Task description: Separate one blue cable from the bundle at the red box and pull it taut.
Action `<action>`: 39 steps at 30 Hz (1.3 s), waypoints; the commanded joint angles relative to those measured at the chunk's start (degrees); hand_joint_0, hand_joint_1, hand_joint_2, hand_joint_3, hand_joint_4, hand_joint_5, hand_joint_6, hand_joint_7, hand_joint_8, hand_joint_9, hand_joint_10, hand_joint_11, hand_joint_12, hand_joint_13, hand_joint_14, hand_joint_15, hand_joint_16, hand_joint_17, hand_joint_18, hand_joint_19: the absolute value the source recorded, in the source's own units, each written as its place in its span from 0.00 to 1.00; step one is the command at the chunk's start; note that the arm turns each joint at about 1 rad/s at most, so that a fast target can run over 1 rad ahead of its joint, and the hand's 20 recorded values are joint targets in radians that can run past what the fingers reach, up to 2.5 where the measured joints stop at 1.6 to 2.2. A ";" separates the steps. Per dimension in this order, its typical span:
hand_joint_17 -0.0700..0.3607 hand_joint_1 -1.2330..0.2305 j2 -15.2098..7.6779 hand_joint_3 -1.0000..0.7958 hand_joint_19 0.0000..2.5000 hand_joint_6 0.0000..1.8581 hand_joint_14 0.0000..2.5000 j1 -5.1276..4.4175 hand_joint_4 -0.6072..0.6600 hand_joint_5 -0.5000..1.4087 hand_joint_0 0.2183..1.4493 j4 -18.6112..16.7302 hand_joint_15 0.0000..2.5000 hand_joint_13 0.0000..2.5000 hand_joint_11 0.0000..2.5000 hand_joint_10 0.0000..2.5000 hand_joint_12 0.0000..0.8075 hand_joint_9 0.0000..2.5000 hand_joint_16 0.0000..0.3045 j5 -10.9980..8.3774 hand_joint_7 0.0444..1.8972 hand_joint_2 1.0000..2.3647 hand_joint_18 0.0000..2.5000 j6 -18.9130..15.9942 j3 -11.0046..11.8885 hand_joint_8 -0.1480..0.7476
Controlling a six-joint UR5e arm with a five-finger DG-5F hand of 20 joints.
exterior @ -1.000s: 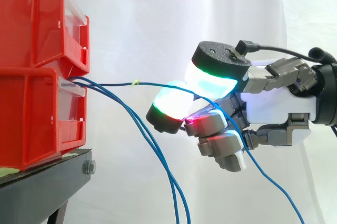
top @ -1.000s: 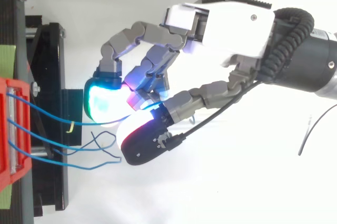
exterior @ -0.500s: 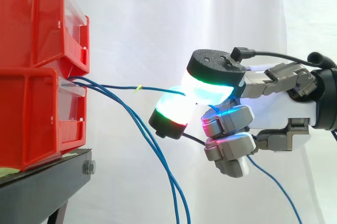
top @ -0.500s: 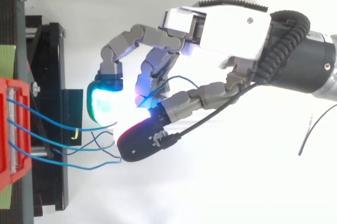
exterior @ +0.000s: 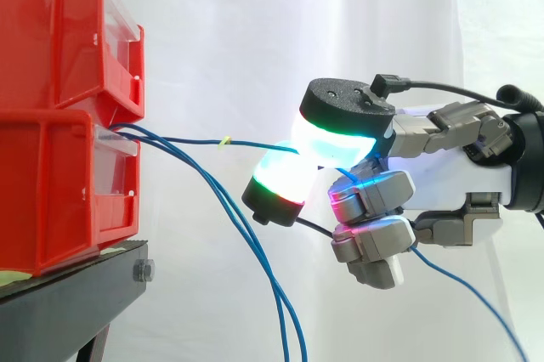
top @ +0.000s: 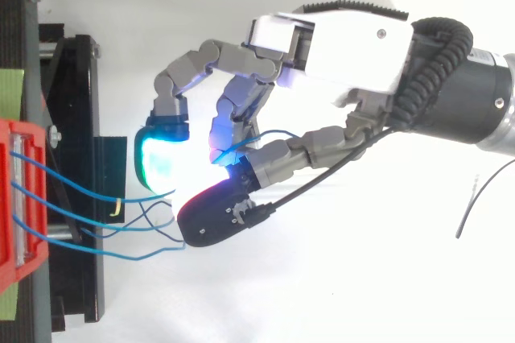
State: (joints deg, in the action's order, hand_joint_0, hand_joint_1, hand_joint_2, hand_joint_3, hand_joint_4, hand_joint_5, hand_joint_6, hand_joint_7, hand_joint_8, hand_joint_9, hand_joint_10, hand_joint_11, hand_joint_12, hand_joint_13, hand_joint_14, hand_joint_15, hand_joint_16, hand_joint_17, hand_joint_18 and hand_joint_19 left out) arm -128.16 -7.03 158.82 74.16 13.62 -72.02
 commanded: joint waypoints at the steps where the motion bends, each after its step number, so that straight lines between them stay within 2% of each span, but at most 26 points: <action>1: 0.44 0.40 -0.07 0.41 0.42 0.50 0.01 0.00 0.61 0.17 0.36 0.00 0.66 0.51 0.66 0.25 0.46 0.45 0.17 0.11 0.59 0.01 0.44 0.00 -0.05 0.52; 8: 0.44 0.27 -0.07 0.54 0.41 0.50 0.00 -0.09 0.52 0.20 0.38 0.00 0.63 0.52 0.68 0.21 0.48 0.49 0.17 0.02 0.70 0.02 0.46 0.09 -0.49 0.53; 11: 0.44 0.25 0.01 0.58 0.41 0.50 0.00 -0.18 0.46 0.21 0.39 -0.09 0.60 0.52 0.70 0.20 0.49 0.52 0.17 0.02 0.73 0.02 0.47 0.00 -1.10 0.53; 16: 0.45 0.25 0.01 0.60 0.41 0.50 0.01 -0.35 0.45 0.21 0.38 -0.17 0.53 0.49 0.69 0.18 0.52 0.53 0.18 0.02 0.73 0.02 0.48 -0.53 -1.19 0.54; 23: 0.45 0.25 0.01 0.58 0.39 0.50 0.01 -0.70 0.46 0.21 0.38 0.27 0.52 0.49 0.70 0.14 0.53 0.54 0.18 0.55 0.70 0.01 0.48 -2.72 -1.19 0.55; 27: 0.46 0.26 0.01 0.55 0.38 0.50 0.01 -0.79 0.48 0.20 0.38 0.62 0.51 0.49 0.70 0.14 0.54 0.54 0.19 1.16 0.69 0.01 0.47 -5.45 -1.19 0.54; 29: 0.46 0.26 0.01 0.54 0.37 0.50 0.01 -0.79 0.48 0.20 0.38 0.70 0.53 0.49 0.69 0.19 0.53 0.51 0.19 1.87 0.69 0.01 0.46 -6.42 -1.19 0.54; 33: 0.45 0.27 0.01 0.51 0.37 0.50 0.00 -0.79 0.49 0.20 0.38 0.70 0.59 0.52 0.71 0.26 0.50 0.49 0.18 1.95 0.68 0.01 0.46 -6.86 -1.19 0.52; 34: 0.45 0.27 0.01 0.51 0.37 0.50 0.00 -0.88 0.49 0.20 0.38 0.79 0.59 0.52 0.72 0.27 0.49 0.49 0.18 1.87 0.67 0.01 0.46 -8.79 -1.19 0.53; 35: 0.45 0.27 0.01 0.49 0.38 0.50 0.00 -0.88 0.50 0.20 0.38 0.79 0.60 0.52 0.69 0.32 0.50 0.48 0.18 1.87 0.66 0.01 0.45 -8.79 -1.19 0.52; 36: 0.45 0.27 0.01 0.48 0.38 0.50 0.00 -0.97 0.50 0.20 0.38 1.41 0.60 0.52 0.68 0.33 0.49 0.47 0.18 1.95 0.66 0.01 0.45 -10.28 -1.10 0.52; 39: 0.44 0.28 0.01 0.44 0.38 0.50 0.00 -1.05 0.53 0.19 0.37 2.64 0.59 0.51 0.66 0.31 0.48 0.47 0.18 1.95 0.65 0.01 0.45 -10.46 -1.19 0.52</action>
State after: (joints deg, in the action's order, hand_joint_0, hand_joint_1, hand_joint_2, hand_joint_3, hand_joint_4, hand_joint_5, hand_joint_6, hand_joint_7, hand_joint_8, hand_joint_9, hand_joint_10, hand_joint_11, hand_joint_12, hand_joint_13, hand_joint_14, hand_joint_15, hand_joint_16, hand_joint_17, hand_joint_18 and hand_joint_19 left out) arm -128.14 -8.00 160.43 76.09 3.96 -73.20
